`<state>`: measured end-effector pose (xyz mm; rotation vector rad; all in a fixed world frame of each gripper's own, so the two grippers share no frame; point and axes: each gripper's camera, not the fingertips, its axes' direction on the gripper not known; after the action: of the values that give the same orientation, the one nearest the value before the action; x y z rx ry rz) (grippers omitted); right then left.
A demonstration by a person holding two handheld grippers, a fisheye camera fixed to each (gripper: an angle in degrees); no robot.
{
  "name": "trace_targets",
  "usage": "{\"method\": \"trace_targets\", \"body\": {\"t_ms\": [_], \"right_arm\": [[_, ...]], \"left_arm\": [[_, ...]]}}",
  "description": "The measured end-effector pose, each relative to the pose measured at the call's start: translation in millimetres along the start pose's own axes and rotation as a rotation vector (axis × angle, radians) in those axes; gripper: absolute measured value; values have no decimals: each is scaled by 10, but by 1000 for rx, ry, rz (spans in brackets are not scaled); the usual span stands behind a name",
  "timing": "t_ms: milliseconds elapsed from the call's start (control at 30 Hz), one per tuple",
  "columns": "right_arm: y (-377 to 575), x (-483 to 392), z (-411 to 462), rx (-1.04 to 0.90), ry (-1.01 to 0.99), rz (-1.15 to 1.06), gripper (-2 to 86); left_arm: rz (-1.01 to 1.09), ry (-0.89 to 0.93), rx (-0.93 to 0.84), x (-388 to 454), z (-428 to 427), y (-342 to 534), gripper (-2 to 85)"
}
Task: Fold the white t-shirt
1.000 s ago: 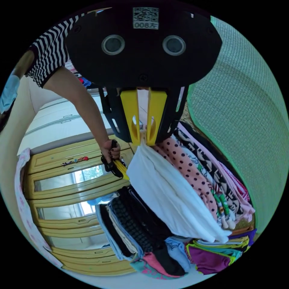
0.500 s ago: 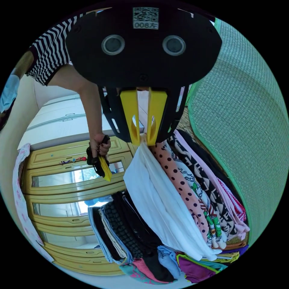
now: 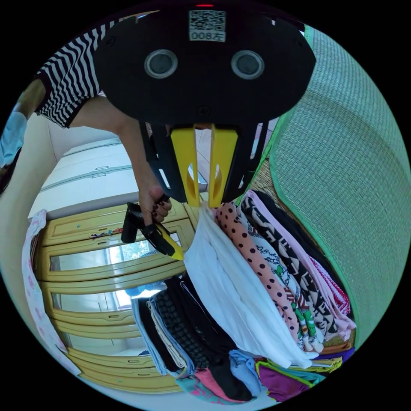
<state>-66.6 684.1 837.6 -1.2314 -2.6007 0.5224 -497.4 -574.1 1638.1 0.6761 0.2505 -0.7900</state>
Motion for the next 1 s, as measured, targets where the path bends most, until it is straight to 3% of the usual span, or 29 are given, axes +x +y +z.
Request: {"method": "trace_targets", "body": {"t_ms": [133, 267, 367, 533, 733, 833, 933, 1000], "right_arm": [[287, -862, 176, -7, 13, -158, 0], [510, -1403, 799, -172, 125, -224, 1], [620, -1751, 779, -111, 130, -240, 1], [936, -2447, 693, -21, 120, -338, 1], [1329, -3104, 1351, -198, 167, -395, 0], [1612, -3468, 1816, -312, 169, -457, 0], [1908, -3802, 2386, -469, 302, -523, -1], [2057, -4026, 2439, -371, 398, -583, -2]], "left_arm": [[-2, -22, -11, -28, -18, 97, 32], [-6, -38, -21, -51, -55, 216, 25], [60, -87, -8, 41, -234, 403, 14], [163, -424, -92, 49, -598, 988, 4], [90, -756, -236, -203, -763, 1690, 3], [96, -724, -159, -190, -868, 1920, 2], [102, -723, -149, -170, -922, 2063, 2], [116, -721, -123, -159, -975, 2171, 3]]}}
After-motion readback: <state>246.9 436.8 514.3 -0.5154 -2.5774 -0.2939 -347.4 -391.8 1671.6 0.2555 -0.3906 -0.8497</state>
